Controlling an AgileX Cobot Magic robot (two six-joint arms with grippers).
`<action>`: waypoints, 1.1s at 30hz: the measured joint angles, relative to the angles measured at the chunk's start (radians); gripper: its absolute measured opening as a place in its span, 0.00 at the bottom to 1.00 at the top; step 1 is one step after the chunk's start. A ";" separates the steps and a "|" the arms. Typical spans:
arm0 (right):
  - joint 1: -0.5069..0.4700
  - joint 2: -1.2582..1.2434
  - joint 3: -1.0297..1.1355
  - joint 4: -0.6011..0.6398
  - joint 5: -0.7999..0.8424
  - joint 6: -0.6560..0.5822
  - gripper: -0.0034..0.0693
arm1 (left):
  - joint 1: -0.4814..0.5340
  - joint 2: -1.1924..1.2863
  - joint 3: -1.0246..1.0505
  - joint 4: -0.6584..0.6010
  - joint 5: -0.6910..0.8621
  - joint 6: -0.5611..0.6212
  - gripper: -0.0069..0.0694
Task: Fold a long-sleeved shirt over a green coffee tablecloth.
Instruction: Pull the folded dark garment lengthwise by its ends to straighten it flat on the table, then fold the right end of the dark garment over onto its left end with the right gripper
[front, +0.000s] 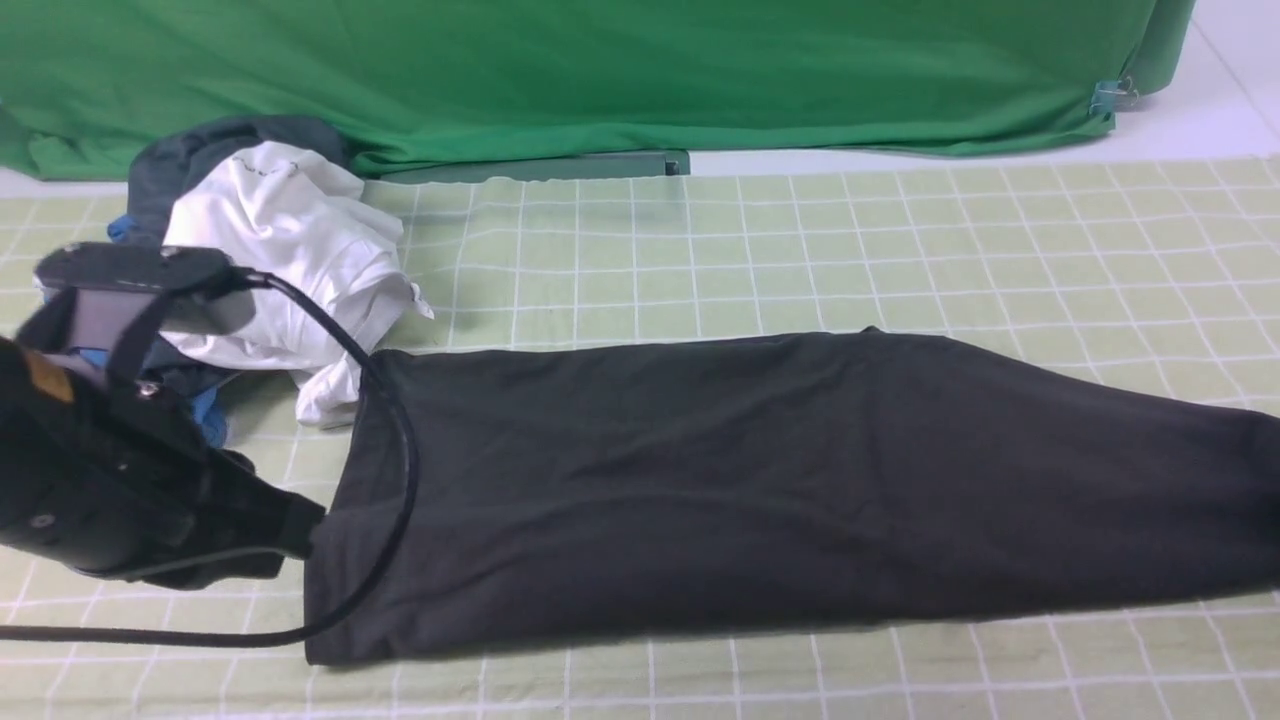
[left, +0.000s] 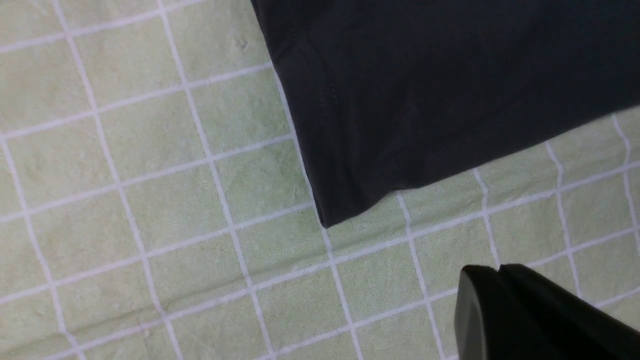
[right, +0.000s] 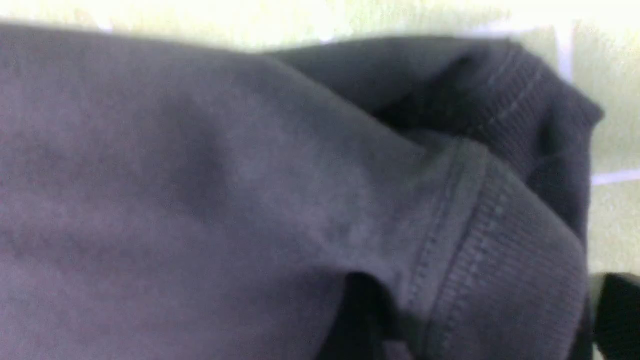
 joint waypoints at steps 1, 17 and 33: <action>0.000 0.000 0.000 0.000 -0.003 -0.008 0.78 | 0.000 -0.007 0.000 0.000 0.000 0.000 0.10; 0.002 -0.089 -0.055 -0.185 0.030 0.083 0.10 | 0.000 -0.026 0.000 0.001 0.034 0.015 0.10; 0.308 -0.449 -0.060 -0.085 0.125 0.136 0.10 | 0.000 -0.029 0.000 0.001 -0.040 0.019 0.10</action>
